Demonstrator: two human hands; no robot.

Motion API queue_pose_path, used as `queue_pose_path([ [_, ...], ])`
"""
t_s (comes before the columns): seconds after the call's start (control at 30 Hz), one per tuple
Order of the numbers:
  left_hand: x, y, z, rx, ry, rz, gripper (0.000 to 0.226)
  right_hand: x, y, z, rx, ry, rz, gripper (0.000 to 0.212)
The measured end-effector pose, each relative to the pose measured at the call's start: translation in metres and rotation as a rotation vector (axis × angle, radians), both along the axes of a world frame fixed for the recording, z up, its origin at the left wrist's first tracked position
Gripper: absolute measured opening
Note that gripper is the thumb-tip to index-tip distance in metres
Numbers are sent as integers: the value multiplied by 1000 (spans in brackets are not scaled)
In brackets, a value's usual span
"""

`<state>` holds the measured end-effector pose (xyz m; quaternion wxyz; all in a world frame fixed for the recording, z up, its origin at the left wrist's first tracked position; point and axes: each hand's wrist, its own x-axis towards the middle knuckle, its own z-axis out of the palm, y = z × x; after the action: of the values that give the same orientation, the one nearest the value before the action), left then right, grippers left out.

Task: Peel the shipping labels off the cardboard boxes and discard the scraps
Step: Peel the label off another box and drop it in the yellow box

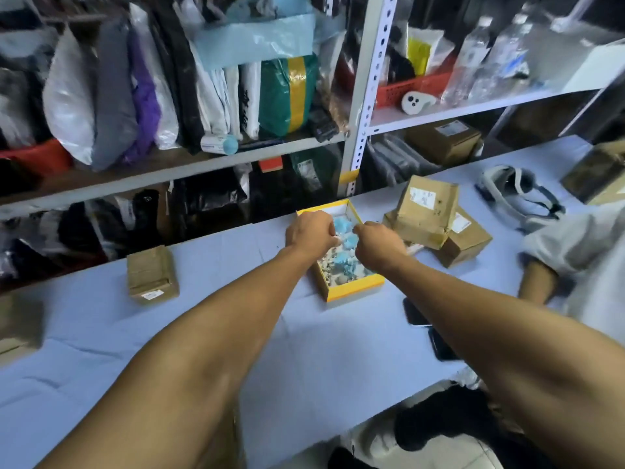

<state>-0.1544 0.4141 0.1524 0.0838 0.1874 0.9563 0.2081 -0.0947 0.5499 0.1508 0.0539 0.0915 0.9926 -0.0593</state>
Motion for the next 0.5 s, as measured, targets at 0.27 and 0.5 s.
queue_pose_path([
  [0.27,-51,64,-3,-100,41,67,14,-69,49,2,41,-15,108,24],
  [0.5,-68,77,-14,-158,79,20,21,-86,66,-1,50,-45,120,26],
])
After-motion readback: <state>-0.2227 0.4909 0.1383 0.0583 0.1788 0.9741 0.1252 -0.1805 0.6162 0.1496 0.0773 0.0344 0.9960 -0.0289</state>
